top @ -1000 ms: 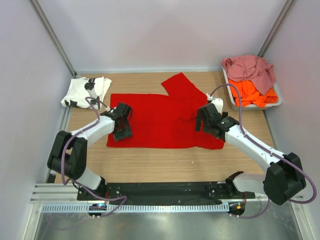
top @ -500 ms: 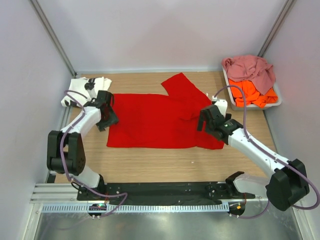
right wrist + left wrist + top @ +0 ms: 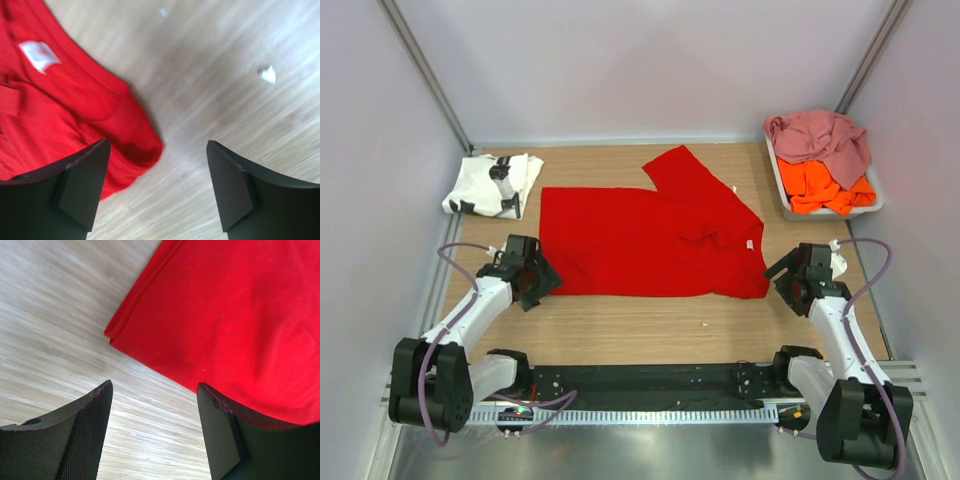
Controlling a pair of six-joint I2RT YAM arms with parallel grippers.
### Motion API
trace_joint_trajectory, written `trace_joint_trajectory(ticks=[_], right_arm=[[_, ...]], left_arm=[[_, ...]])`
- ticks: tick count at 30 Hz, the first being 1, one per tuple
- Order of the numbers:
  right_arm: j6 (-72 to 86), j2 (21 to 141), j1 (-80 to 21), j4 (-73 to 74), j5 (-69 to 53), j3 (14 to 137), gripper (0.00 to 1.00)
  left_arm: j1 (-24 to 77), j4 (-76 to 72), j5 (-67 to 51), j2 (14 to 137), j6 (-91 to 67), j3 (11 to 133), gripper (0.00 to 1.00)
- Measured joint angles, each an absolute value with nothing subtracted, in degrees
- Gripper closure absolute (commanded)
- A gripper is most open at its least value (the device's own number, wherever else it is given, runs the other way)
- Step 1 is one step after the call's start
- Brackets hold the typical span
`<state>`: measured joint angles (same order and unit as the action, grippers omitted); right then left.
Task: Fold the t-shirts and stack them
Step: Fold the tshirt
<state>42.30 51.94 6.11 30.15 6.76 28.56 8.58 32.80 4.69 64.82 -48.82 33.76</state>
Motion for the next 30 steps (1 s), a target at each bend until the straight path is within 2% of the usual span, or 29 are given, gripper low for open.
trace_joint_trajectory(ticks=[4,9,12,13,14,15,17,18,19,26,30], right_arm=[[44.2,50.8,8.4,29.6,0.9,23.6,0.22],[45.5,50.6,8.4,25.3,-3.8,20.9,0.3],[46.2,51.7,8.5,21.4,-5.9,19.7,0.43],[46.4,52.4,8.5,19.9,-6.5,19.4,0.51],[46.5,53.1,8.5,18.5,-6.9,19.1,0.56],[46.7,53.9,8.5,17.4,-7.2,18.8,0.66],[46.7,55.3,8.5,16.0,-7.6,18.6,0.76],[46.8,55.7,8.5,15.9,-7.6,18.5,0.86],[46.6,55.9,8.5,15.8,-7.5,18.5,0.89],[46.0,54.5,8.9,16.3,-6.3,18.5,0.99],[45.4,54.4,8.9,16.4,-6.3,18.5,0.99]], left_arm=[[8.1,30.7,3.7,64.4,-50.2,31.3,0.29],[6.9,29.0,3.6,63.1,-50.8,29.8,0.21],[6.3,28.2,3.7,62.7,-50.9,29.6,0.2],[6.1,27.9,3.8,62.7,-50.9,29.4,0.2],[6.0,27.6,3.9,62.8,-50.9,29.3,0.21],[5.8,27.3,3.9,62.8,-50.9,29.2,0.21],[5.5,26.6,4.0,63.2,-50.9,29.0,0.24],[5.4,26.3,4.1,63.5,-50.8,28.9,0.25],[5.2,26.3,4.2,63.8,-50.8,28.9,0.26],[4.8,24.6,5.3,64.4,-50.8,28.9,0.28],[4.8,24.0,6.4,64.8,-50.8,28.7,0.37]])
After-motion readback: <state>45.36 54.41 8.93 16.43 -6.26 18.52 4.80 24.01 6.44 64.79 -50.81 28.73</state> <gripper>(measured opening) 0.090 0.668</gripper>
